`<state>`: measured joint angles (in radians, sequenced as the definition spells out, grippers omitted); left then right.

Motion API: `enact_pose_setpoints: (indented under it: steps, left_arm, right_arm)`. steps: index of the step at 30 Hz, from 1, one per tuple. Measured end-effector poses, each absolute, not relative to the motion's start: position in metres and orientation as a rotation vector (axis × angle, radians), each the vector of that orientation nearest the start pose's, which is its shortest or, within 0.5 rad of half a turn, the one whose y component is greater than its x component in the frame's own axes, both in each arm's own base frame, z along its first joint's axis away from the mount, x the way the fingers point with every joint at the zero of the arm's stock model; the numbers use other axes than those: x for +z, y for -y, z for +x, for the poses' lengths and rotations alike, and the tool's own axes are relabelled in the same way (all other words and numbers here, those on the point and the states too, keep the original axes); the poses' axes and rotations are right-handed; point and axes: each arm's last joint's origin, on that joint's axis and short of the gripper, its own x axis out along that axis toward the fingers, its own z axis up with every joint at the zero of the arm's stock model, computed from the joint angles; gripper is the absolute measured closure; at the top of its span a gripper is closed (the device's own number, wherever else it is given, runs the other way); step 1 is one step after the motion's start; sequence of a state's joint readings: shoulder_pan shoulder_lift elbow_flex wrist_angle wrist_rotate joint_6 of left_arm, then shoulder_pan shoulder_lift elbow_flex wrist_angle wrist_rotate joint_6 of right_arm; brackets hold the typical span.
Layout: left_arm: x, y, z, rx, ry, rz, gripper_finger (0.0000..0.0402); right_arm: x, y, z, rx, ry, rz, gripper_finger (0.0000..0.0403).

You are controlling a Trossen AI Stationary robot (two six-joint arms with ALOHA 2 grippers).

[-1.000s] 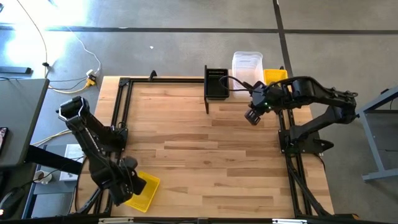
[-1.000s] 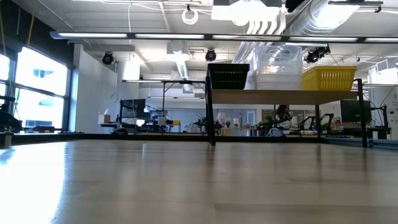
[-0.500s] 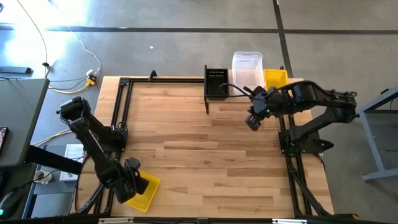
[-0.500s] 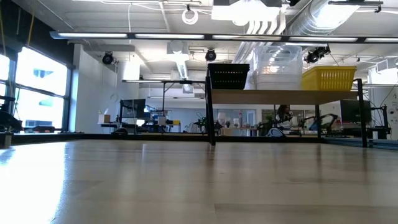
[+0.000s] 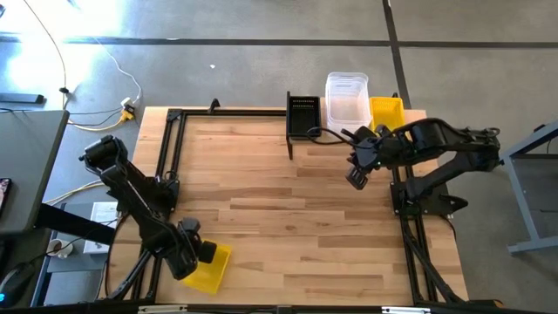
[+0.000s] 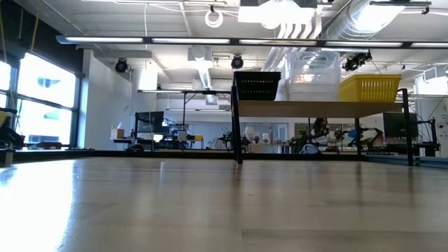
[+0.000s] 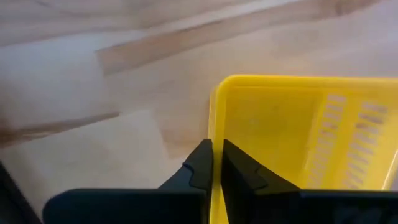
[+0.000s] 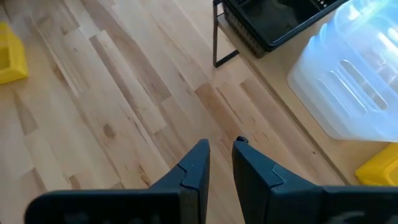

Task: Stack baskets on shelf by color
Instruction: Stack the yellow bin on top of the stacked yellow bins on the shelf

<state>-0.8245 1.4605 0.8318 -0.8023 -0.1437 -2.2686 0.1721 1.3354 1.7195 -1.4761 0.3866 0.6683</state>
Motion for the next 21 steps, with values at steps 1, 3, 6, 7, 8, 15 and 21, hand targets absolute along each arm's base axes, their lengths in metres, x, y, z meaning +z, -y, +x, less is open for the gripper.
enact_pose_setpoints:
  steps: [1,3,6,7,8,15,21]
  left_arm:
    - [0.175,0.17,0.166,0.986,-1.097,-1.212,0.0393]
    - [0.175,0.166,0.171,1.001,-1.077,-1.229,0.0387]
    - [0.175,0.159,0.18,1.02,-1.036,-1.273,0.039]
    - [0.176,0.156,0.184,1.029,-1.013,-1.287,0.0394]
    - [0.177,0.153,0.187,1.039,-0.987,-1.298,0.0396]
    - [0.191,0.124,0.22,1.038,-0.815,-1.325,0.0395]
    - [0.208,0.099,0.244,1.016,-0.752,-1.31,0.0396]
  right_arm:
    - [0.424,-0.026,0.205,-0.521,-0.931,0.294,0.0346]
    - [0.424,-0.028,0.205,-0.508,-0.933,0.277,0.0346]
    - [0.425,-0.032,0.206,-0.474,-0.921,0.25,0.0346]
    - [0.425,-0.033,0.207,-0.45,-0.914,0.233,0.0346]
    - [0.426,-0.035,0.209,-0.421,-0.904,0.216,0.0346]
    - [0.435,-0.053,0.222,-0.192,-0.795,0.084,0.0346]
    - [0.434,-0.066,0.234,-0.029,-0.77,-0.034,0.0346]
